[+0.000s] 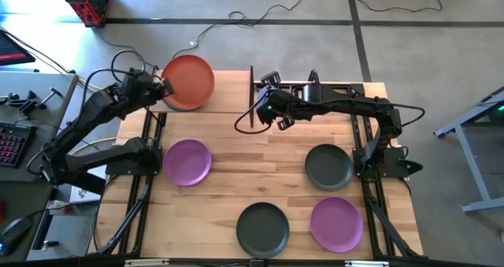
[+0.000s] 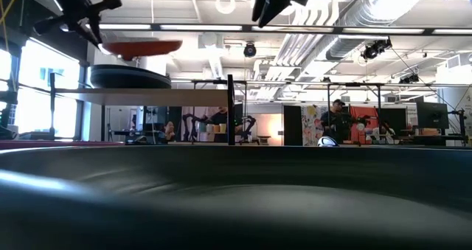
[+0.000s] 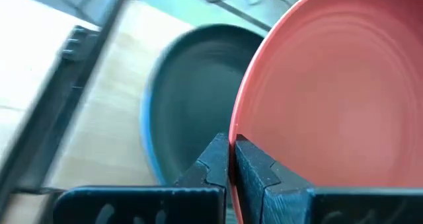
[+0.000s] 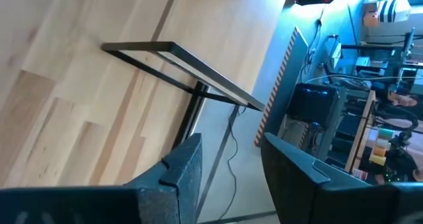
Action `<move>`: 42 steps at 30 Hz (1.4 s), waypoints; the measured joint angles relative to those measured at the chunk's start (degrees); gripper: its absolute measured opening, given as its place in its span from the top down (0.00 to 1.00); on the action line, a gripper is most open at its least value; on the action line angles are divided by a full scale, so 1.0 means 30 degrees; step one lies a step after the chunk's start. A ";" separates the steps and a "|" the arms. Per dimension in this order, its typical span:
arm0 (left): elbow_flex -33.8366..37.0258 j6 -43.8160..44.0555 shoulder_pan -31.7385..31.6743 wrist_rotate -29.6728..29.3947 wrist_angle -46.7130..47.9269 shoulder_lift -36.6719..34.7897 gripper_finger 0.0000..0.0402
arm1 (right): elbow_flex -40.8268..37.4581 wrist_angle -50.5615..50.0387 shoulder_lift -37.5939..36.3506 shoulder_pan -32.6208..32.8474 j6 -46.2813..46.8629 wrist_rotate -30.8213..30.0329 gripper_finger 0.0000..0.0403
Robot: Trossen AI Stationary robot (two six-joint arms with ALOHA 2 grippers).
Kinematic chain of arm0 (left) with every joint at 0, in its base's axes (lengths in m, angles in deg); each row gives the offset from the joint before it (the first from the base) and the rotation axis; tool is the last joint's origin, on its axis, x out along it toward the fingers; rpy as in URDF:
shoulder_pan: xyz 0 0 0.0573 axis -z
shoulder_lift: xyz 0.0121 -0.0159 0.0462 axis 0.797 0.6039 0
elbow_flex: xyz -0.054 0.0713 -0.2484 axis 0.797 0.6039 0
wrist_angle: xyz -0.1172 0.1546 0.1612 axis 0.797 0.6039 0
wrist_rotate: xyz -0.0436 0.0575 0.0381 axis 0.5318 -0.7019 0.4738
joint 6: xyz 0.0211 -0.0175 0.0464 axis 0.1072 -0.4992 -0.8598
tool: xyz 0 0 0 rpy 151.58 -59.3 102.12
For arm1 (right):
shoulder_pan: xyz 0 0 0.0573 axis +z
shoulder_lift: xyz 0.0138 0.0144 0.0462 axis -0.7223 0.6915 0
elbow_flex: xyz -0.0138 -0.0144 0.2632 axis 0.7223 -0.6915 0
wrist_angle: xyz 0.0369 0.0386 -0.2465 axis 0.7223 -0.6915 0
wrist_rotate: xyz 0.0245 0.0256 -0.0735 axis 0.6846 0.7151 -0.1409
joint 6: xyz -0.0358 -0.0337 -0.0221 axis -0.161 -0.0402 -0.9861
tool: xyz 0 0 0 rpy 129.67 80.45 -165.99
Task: Place and stack plates onto a shelf
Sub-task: Stack the orange plate on top of the black plate on the shelf
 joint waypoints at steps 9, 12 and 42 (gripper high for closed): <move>0.0000 -0.0316 -0.2026 -0.0261 0.1603 0.0100 0.99 | 0.0000 -0.0145 0.0000 -0.0014 -0.0015 0.0004 0.65; 0.0000 -0.0761 -0.2524 -0.0214 0.1637 0.0459 0.99 | 0.0000 -0.0145 0.0000 -0.0014 -0.0021 0.0007 0.65; 0.0000 -0.2540 -0.3687 0.0667 0.0496 0.3004 0.91 | 0.0000 -0.0145 0.0000 -0.0261 0.0146 0.0152 0.65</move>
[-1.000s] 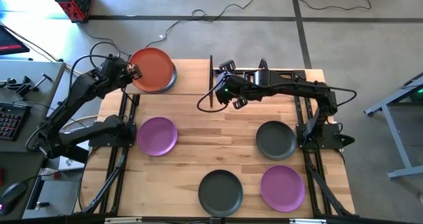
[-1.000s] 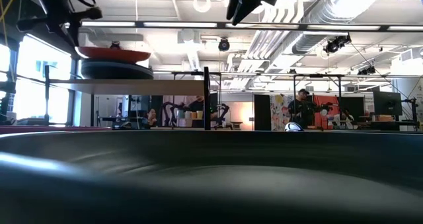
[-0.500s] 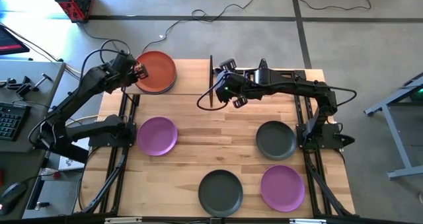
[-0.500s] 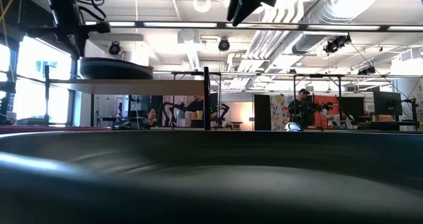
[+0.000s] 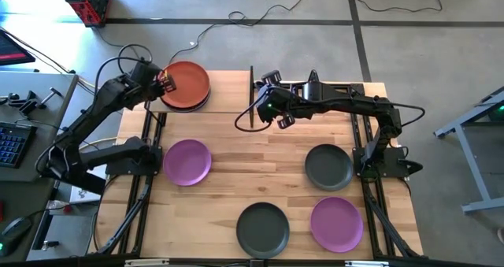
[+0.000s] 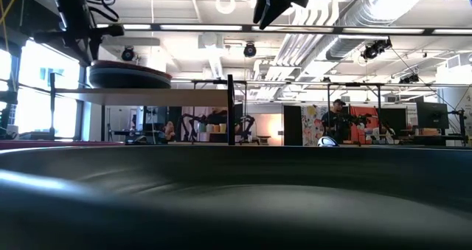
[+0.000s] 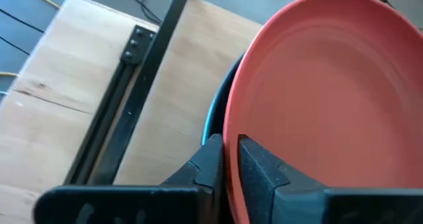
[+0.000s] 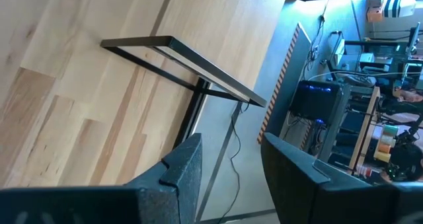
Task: Place and stack plates onto a shelf
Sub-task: Stack the orange plate on top of the black plate on the shelf
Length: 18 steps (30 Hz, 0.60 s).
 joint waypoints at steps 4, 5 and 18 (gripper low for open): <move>0.0000 -0.0017 -0.0392 0.0316 0.0007 0.0000 0.85 | 0.0000 0.0000 0.0000 0.0000 0.0000 0.0000 0.65; 0.0000 -0.0017 -0.0449 0.0349 0.0012 0.0002 0.83 | -0.0006 0.0000 0.0000 0.0000 0.0000 0.0003 0.65; 0.0000 -0.1030 -0.0727 0.2938 0.0034 -0.0357 0.81 | -0.0007 0.0007 0.0000 -0.0135 0.0007 0.0766 0.65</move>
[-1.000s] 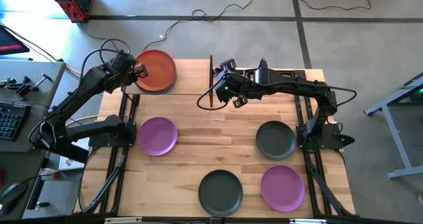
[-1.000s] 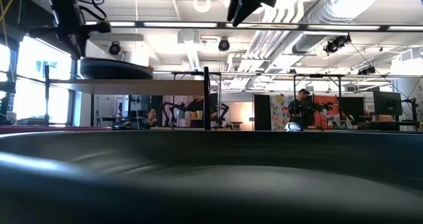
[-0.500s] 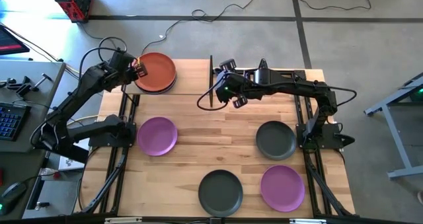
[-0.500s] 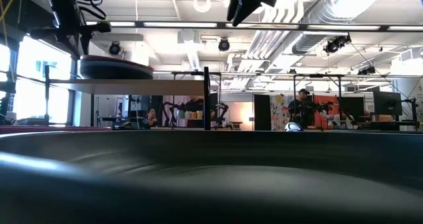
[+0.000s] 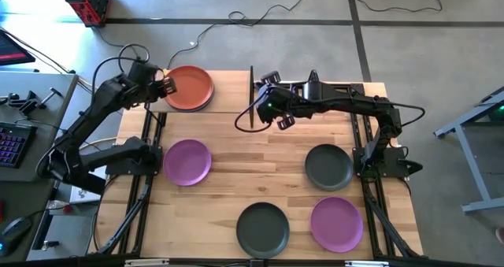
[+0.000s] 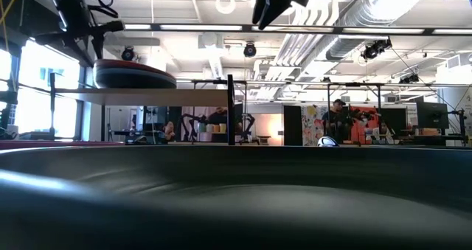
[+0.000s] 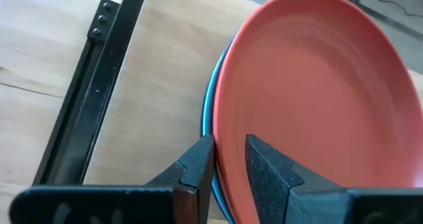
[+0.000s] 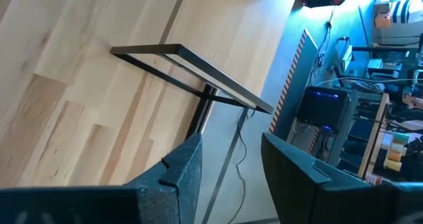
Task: Place and stack plates onto a shelf
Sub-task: Stack the orange plate on top of the black plate on the shelf
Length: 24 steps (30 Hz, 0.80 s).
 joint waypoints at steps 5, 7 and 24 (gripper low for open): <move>0.0000 -0.0151 -0.0002 -0.0087 -0.0004 -0.0618 0.81 | -0.0007 0.0000 0.0000 -0.0211 0.0000 0.0000 0.65; 0.0000 -0.0153 -0.0006 -0.0088 -0.0008 -0.0900 0.81 | -0.0007 0.0007 0.0000 -0.0243 0.0007 0.0000 0.65; 0.0000 -0.0817 0.1795 0.2020 -0.4660 0.0517 0.81 | -0.0007 0.0452 0.0000 -0.0273 0.0327 0.0080 0.65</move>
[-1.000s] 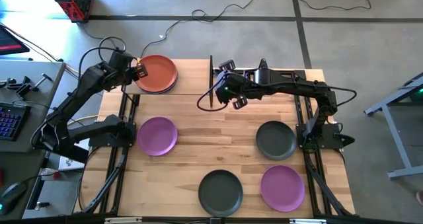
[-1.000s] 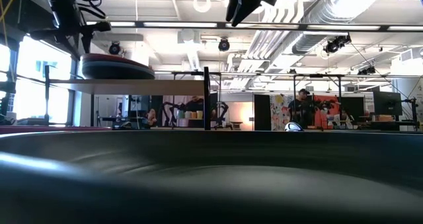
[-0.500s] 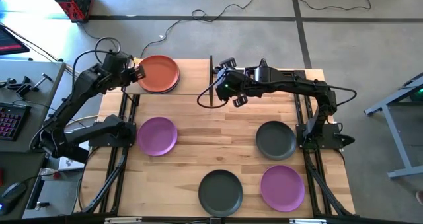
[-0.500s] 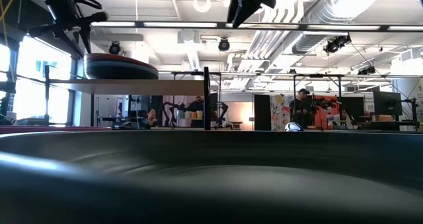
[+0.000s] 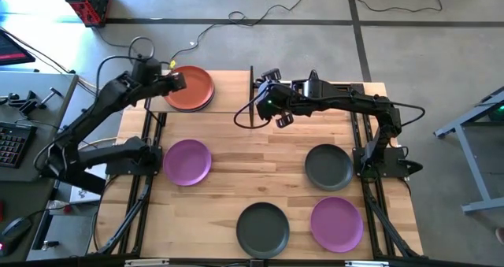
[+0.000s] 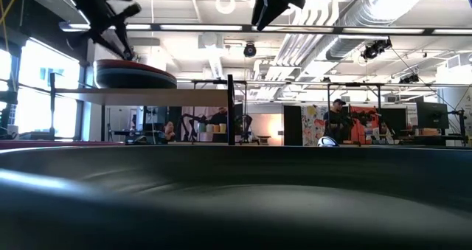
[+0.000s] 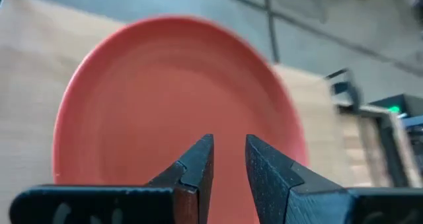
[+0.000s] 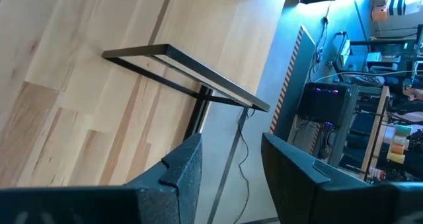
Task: Place and stack plates onto a shelf
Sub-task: Stack the orange plate on top of the black plate on the shelf
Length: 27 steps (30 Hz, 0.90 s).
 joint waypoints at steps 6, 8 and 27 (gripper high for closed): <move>0.0000 -0.0072 0.0282 -0.0060 0.0317 0.1638 0.81 | 0.0000 0.0000 0.0000 0.0000 0.0019 0.0000 0.65; 0.0000 -0.0386 0.0275 -0.0134 0.0350 0.1893 0.81 | 0.0000 0.0000 0.0000 0.0000 0.0250 0.0000 0.65; -0.0012 -0.0327 0.0224 -0.1043 0.2303 0.2829 0.81 | 0.0000 0.0125 0.0000 0.0000 0.0473 -0.0006 0.65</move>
